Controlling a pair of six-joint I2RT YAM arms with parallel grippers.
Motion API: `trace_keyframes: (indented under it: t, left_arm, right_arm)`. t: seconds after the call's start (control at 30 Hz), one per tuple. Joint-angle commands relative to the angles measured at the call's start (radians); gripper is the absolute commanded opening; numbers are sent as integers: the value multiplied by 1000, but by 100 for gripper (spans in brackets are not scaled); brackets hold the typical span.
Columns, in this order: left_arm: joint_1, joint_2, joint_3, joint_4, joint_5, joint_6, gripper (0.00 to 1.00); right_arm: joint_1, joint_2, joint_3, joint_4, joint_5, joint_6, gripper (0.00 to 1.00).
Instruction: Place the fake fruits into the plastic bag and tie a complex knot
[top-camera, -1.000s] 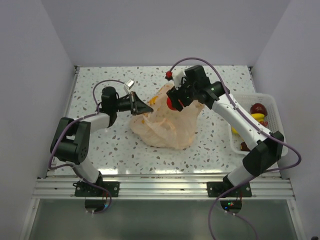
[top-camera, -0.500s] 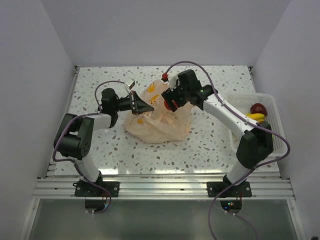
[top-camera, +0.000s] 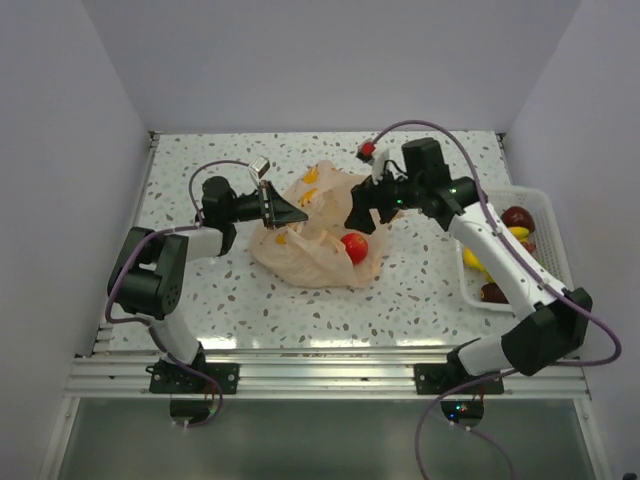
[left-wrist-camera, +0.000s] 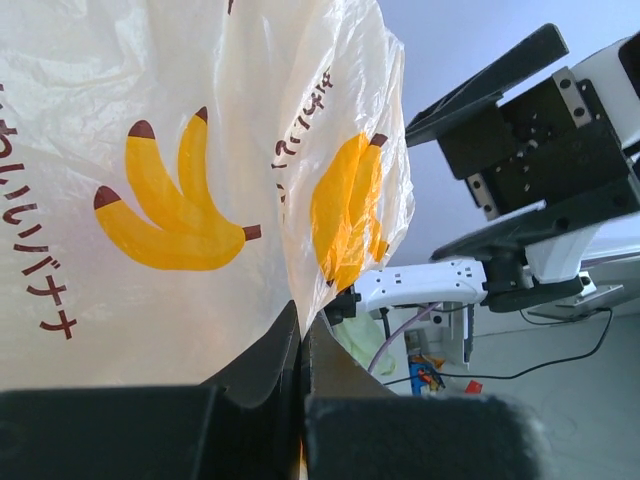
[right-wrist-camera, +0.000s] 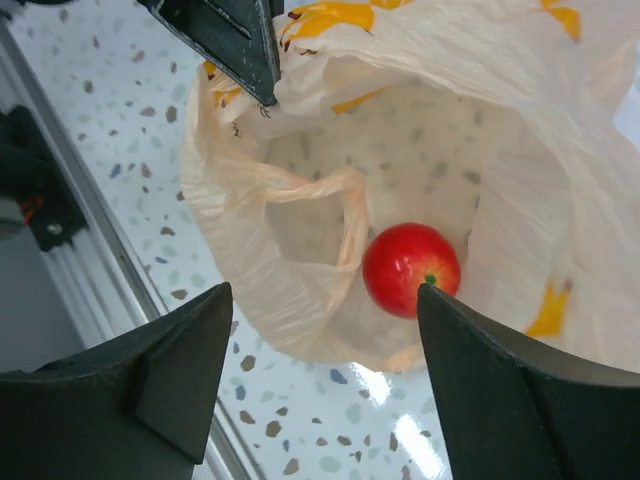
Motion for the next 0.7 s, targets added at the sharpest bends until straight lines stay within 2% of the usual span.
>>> trace_keyframes:
  t: [0.0, 0.03, 0.07, 0.17, 0.27, 0.37, 0.47, 0.57, 0.6, 0.67]
  left_arm:
    - [10, 5, -4, 45, 14, 4, 0]
    - [10, 5, -4, 42, 14, 6, 0]
    - [10, 5, -5, 41, 12, 9, 0]
    - [8, 5, -8, 33, 10, 15, 0]
    - [10, 3, -7, 27, 12, 20, 0]
    - [10, 6, -2, 25, 12, 20, 0]
    - [10, 8, 3, 28, 10, 20, 0]
    - [10, 14, 9, 27, 15, 20, 0]
    - [8, 17, 10, 25, 15, 20, 0]
    - [10, 22, 15, 25, 14, 20, 0]
  right_arm:
    - [-148, -125, -24, -96, -300, 60, 76]
    - [-185, -145, -44, -84, -306, 84, 73]
    - [-269, -168, -73, -58, -323, 175, 72]
    - [-433, -272, -269, 94, -328, 344, 69]
    - [-458, -329, -383, 194, -216, 431, 56]
    - [-458, -293, -484, 263, -148, 530, 52]
    - [-454, -215, -587, 410, -147, 616, 62]
    - [-443, -164, -627, 493, -91, 627, 66]
    - [-438, -118, -629, 505, -82, 623, 71]
    - [-421, -66, -627, 536, -81, 614, 72]
